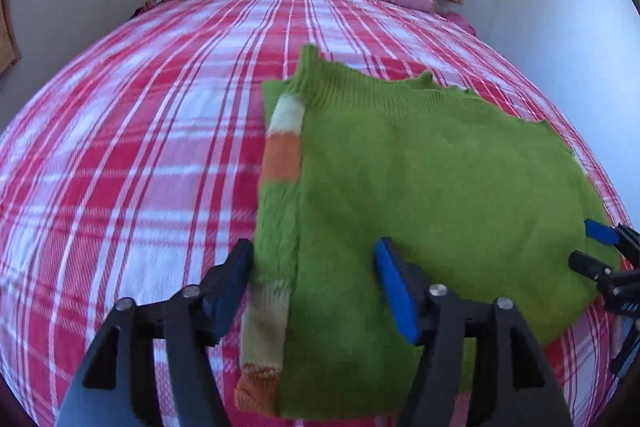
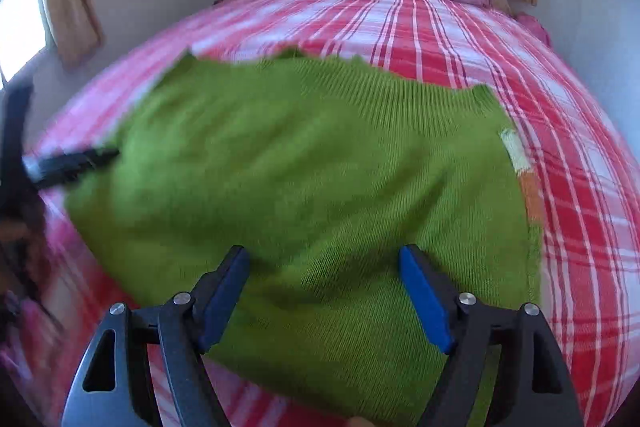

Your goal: Fold small clothes

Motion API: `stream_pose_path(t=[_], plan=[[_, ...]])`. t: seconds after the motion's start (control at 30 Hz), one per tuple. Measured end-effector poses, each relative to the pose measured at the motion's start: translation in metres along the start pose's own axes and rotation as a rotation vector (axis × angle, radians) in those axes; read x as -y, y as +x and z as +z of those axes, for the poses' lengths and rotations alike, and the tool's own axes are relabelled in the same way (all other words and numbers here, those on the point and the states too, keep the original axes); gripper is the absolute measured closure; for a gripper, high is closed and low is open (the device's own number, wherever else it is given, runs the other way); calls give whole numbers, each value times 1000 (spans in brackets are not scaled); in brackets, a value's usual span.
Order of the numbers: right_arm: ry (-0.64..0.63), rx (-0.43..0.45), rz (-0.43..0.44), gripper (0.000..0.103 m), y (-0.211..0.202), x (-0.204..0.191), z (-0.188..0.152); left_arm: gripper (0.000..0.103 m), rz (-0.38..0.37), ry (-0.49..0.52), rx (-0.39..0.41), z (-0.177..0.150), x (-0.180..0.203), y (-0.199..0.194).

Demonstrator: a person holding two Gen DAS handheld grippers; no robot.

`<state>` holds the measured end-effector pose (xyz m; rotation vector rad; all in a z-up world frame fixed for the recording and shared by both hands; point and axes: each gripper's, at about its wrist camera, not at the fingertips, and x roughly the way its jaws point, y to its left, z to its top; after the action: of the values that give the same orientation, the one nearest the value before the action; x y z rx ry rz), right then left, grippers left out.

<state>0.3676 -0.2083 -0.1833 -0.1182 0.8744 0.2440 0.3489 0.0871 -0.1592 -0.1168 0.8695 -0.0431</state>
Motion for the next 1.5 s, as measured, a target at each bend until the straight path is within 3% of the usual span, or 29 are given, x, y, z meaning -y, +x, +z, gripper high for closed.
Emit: stream_pose_path(t=[0.07, 0.2, 0.37, 0.5, 0.63, 0.77, 0.9, 1.13, 1.23, 1.3, 1.5], plan=[[-21, -6, -32, 24, -7, -4, -3, 33, -29, -44, -4, -1, -10, -1], [72, 3, 42, 24, -15, -1, 2, 32, -21, -68, 16, -7, -12, -1], [96, -9, -36, 24, -5, -13, -8, 30, 23, -52, 10, -12, -7, -2], [96, -24, -53, 24, -9, -19, -6, 30, 20, -55, 14, -18, -10, -5], [130, 14, -52, 24, -9, -22, 12, 30, 12, -66, 17, -20, -12, -7], [85, 9, -48, 24, 4, -46, 26, 30, 16, -62, 19, -21, -11, -8], [36, 11, -117, 21, 16, -64, 20, 30, 12, -68, 18, -23, -13, -8], [62, 4, -65, 21, 8, -61, 4, 30, 10, -69, 9, -26, -15, -10], [50, 11, -73, 21, 5, -66, 7, 30, 17, -64, 13, -30, -14, -13], [64, 34, -32, 21, 0, -69, 11, 30, 6, -76, 22, -31, -17, -15], [-9, 61, 48, 21, 14, -106, 43, 28, -18, -227, 88, -36, -44, -28]])
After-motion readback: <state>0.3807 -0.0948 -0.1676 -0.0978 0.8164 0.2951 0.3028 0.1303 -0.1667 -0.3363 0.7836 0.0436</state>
